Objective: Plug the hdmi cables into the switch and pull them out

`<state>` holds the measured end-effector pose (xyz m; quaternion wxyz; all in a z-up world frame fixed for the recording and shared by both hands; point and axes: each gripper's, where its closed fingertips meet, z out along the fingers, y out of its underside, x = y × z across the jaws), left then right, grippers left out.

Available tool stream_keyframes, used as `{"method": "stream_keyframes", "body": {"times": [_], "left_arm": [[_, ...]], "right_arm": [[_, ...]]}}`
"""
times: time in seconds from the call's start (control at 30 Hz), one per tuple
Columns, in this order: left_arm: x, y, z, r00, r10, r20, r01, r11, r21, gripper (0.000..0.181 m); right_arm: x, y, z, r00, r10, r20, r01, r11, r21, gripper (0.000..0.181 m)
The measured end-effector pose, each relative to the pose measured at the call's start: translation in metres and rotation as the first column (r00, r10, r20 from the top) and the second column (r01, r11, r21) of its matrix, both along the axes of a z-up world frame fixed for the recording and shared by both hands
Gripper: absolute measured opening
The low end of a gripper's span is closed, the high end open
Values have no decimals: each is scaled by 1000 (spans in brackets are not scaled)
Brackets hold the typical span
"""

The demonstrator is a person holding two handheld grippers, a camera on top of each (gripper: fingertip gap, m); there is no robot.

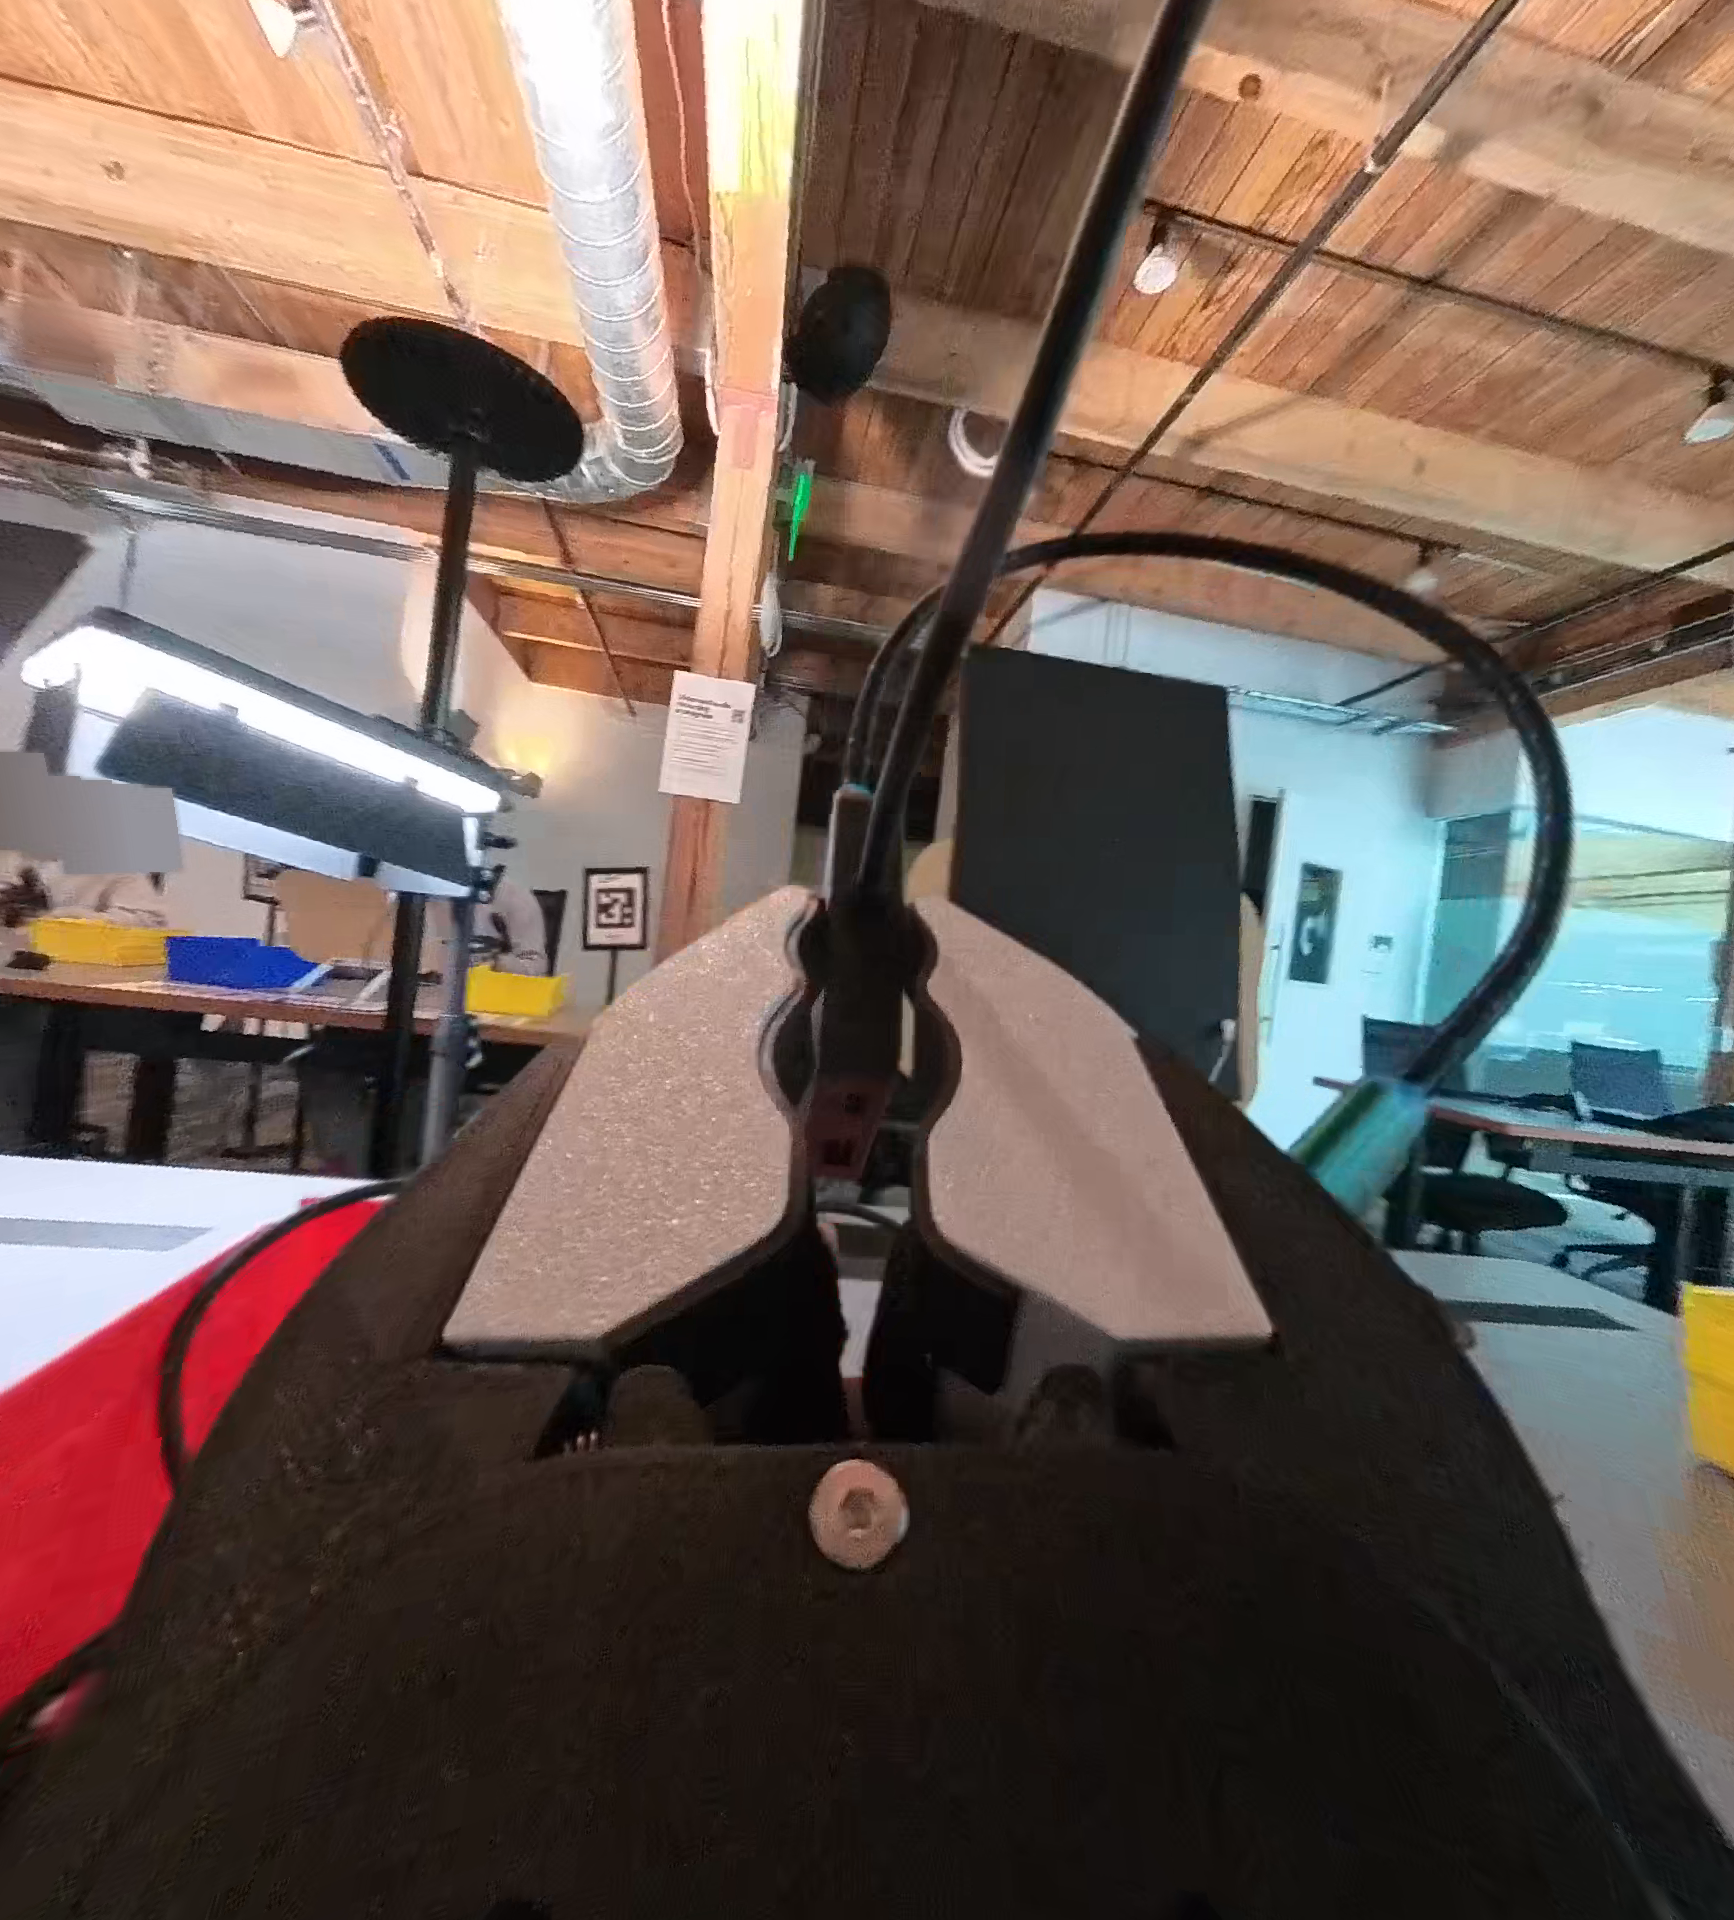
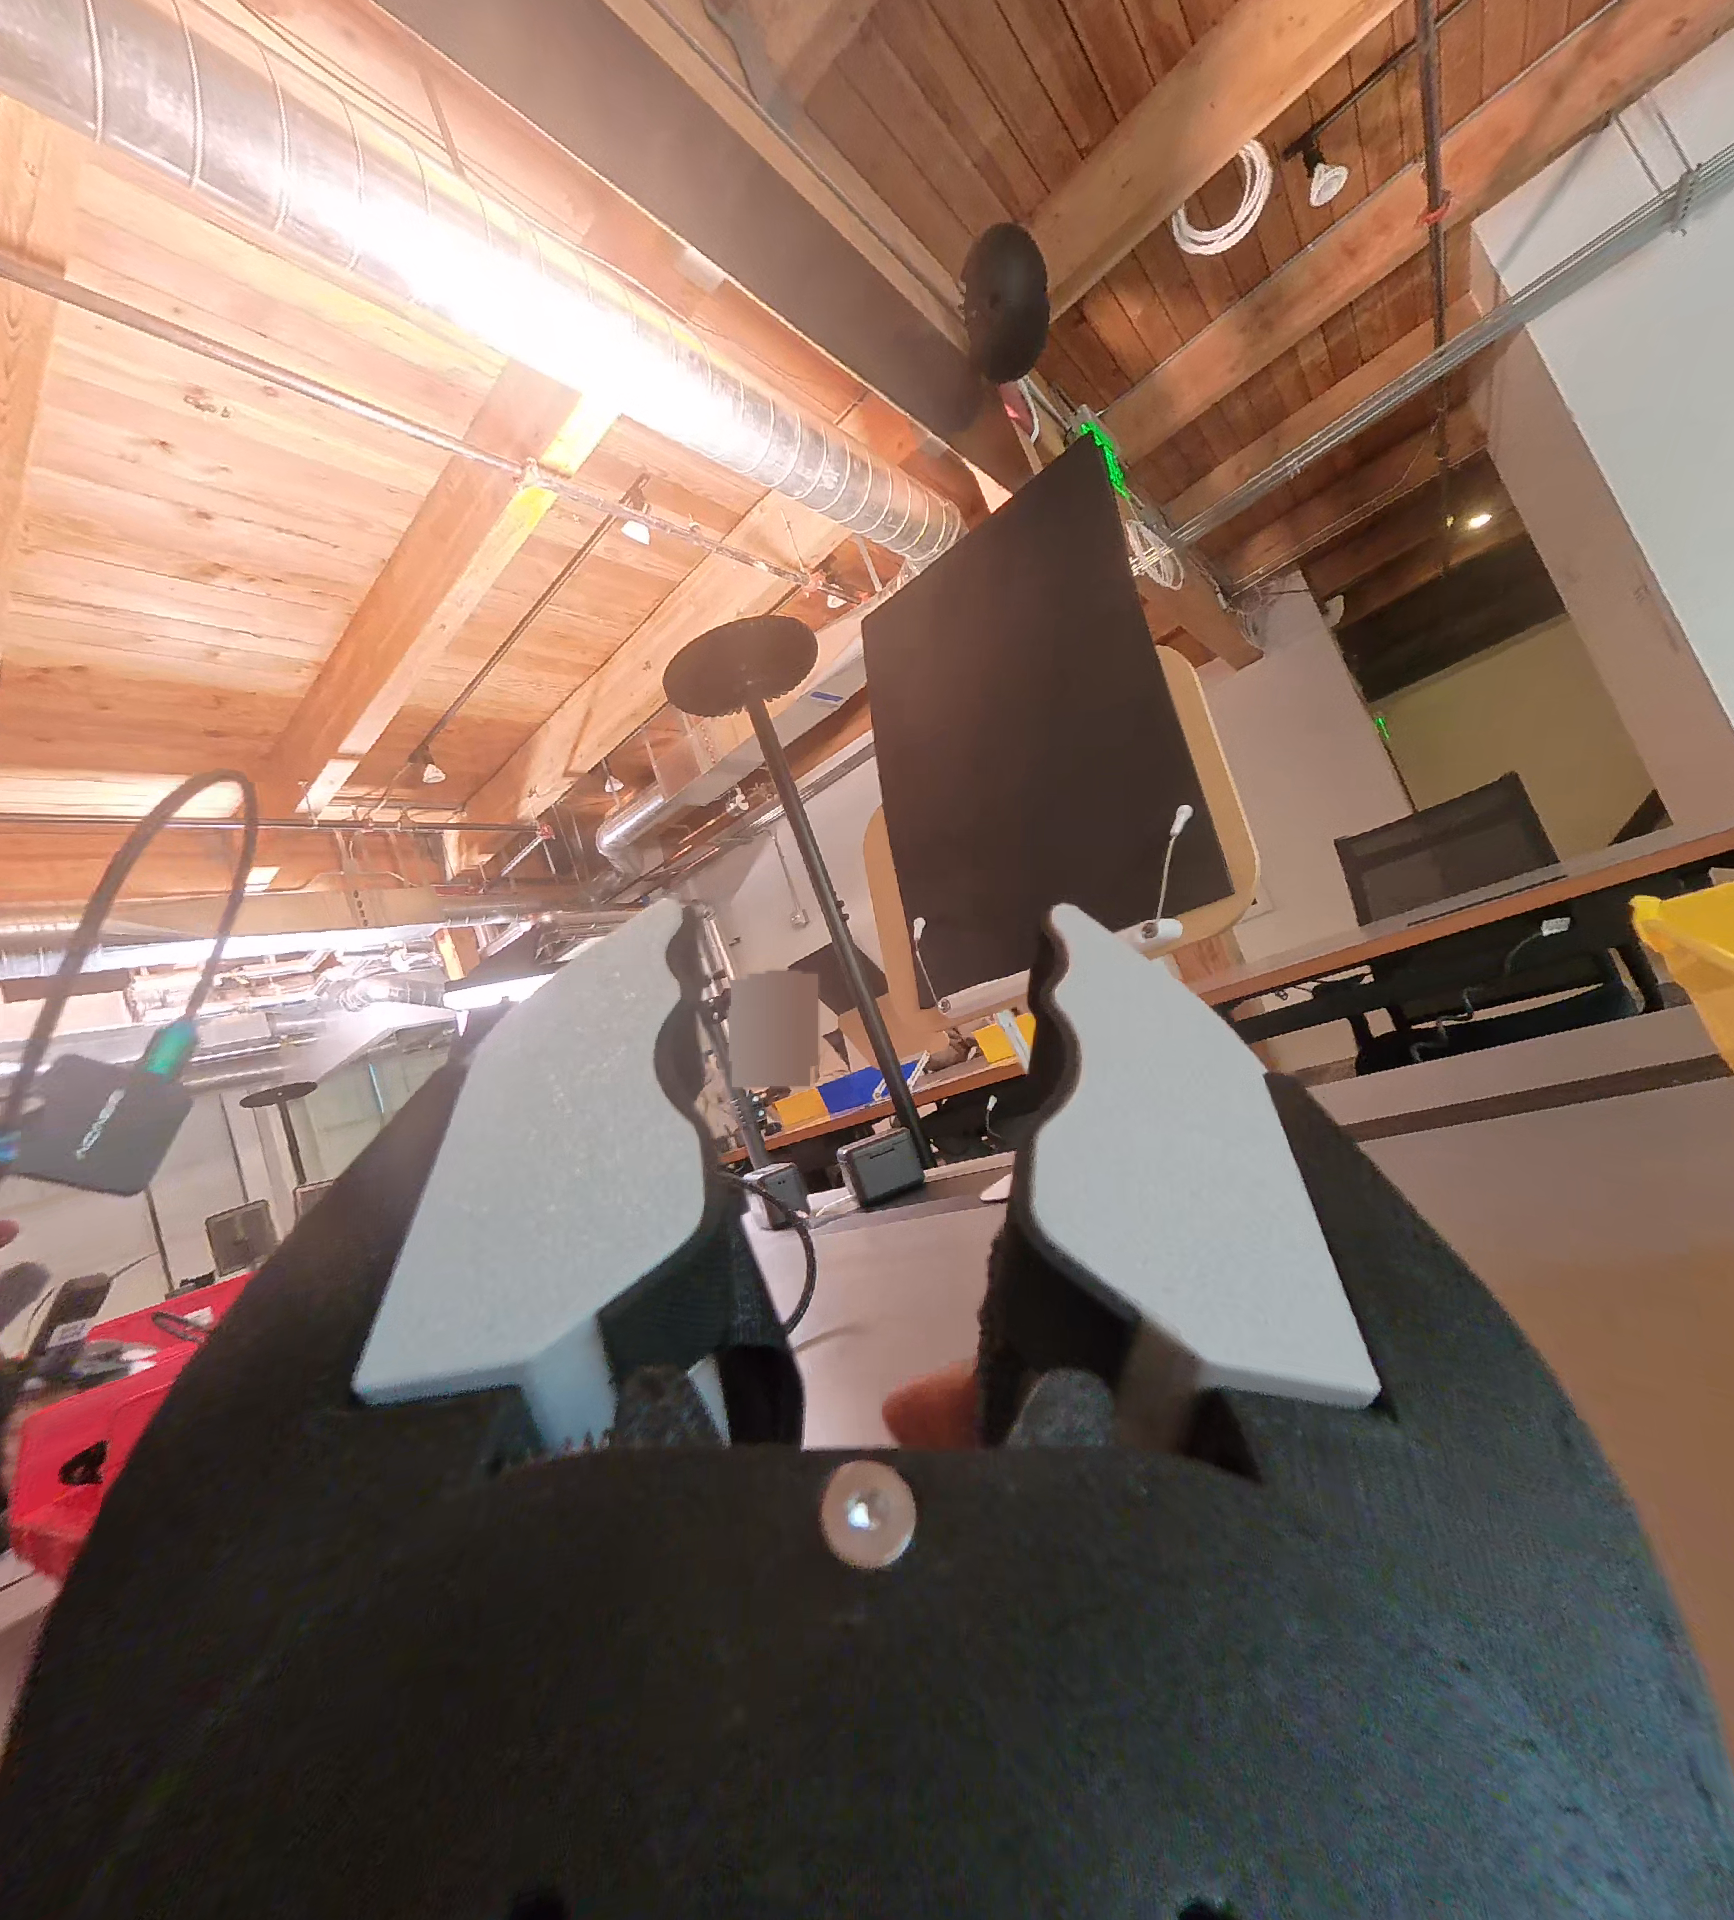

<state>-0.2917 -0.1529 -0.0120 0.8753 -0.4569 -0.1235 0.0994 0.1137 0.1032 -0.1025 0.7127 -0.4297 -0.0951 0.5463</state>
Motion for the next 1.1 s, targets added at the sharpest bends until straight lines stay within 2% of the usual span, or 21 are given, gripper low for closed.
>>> {"method": "stream_keyframes", "body": {"times": [0.17, 0.23, 0.3, 0.37, 0.47, 0.57, 0.63, 0.67, 0.7, 0.73, 0.8, 0.83, 0.87, 0.93, 0.97, 1.0, 1.03, 1.1], "left_arm": [[58, 44, -12, 972, -234, 17, 235, 972, -6, 13], [84, 60, -16, 937, -348, 23, 348, 937, -10, 13], [111, 73, -16, 878, -476, 43, 477, 879, -5, 13], [138, 82, -16, 788, -612, 65, 613, 790, -3, 13], [177, 88, -15, 606, -791, 80, 795, 607, -20, 13], [202, 95, -14, 433, -893, 122, 901, 430, -53, 13], [212, 104, -16, 364, -919, 152, 931, 351, -106, 13], [216, 110, -18, 342, -925, 166, 937, 320, -142, 13], [220, 116, -19, 328, -929, 174, 938, 298, -176, 13], [224, 122, -20, 319, -930, 180, 936, 281, -210, 13], [229, 132, -21, 316, -928, 198, 926, 256, -278, 15], [231, 140, -25, 357, -913, 197, 901, 281, -332, 16], [228, 152, -30, 453, -875, 170, 845, 360, -396, 22], [212, 177, -46, 674, -737, 47, 647, 558, -520, 49], [207, 185, -52, 738, -675, -6, 563, 621, -545, 70], [206, 192, -57, 772, -635, -31, 516, 654, -554, 81], [208, 199, -64, 787, -615, -40, 484, 657, -579, 83], [211, 211, -91, 808, -583, -83, 359, 600, -715, 90]], "right_arm": [[-25, -17, -1, 987, 113, 118, -115, 993, 3, 46], [-47, -30, -2, 957, 222, 184, -220, 975, -34, 39], [-75, -50, 1, 897, 367, 246, -364, 929, -58, 41], [-101, -72, 8, 801, 515, 306, -521, 851, -69, 47], [-131, -99, 28, 641, 669, 375, -704, 708, -58, 57], [-154, -124, 48, 490, 750, 445, -835, 551, -7, 68], [-166, -135, 55, 432, 754, 494, -878, 478, 37, 69], [-175, -133, 55, 441, 733, 517, -872, 487, 53, 66], [-183, -130, 51, 454, 701, 551, -861, 504, 68, 53], [-186, -130, 46, 446, 675, 587, -869, 484, 105, 24], [-178, -125, 46, 445, 720, 533, -888, 433, 157, 15], [-175, -117, 43, 454, 748, 484, -888, 427, 172, 15], [-172, -105, 41, 469, 784, 406, -882, 442, 164, 14], [-165, -82, 43, 466, 848, 251, -884, 456, 101, 14], [-159, -74, 46, 471, 858, 203, -882, 460, 102, 15], [-155, -63, 48, 487, 859, 155, -873, 477, 98, 14], [-152, -52, 49, 497, 861, 105, -867, 492, 77, 14], [-149, -40, 49, 463, 886, 29, -886, 463, 22, 13]]}}
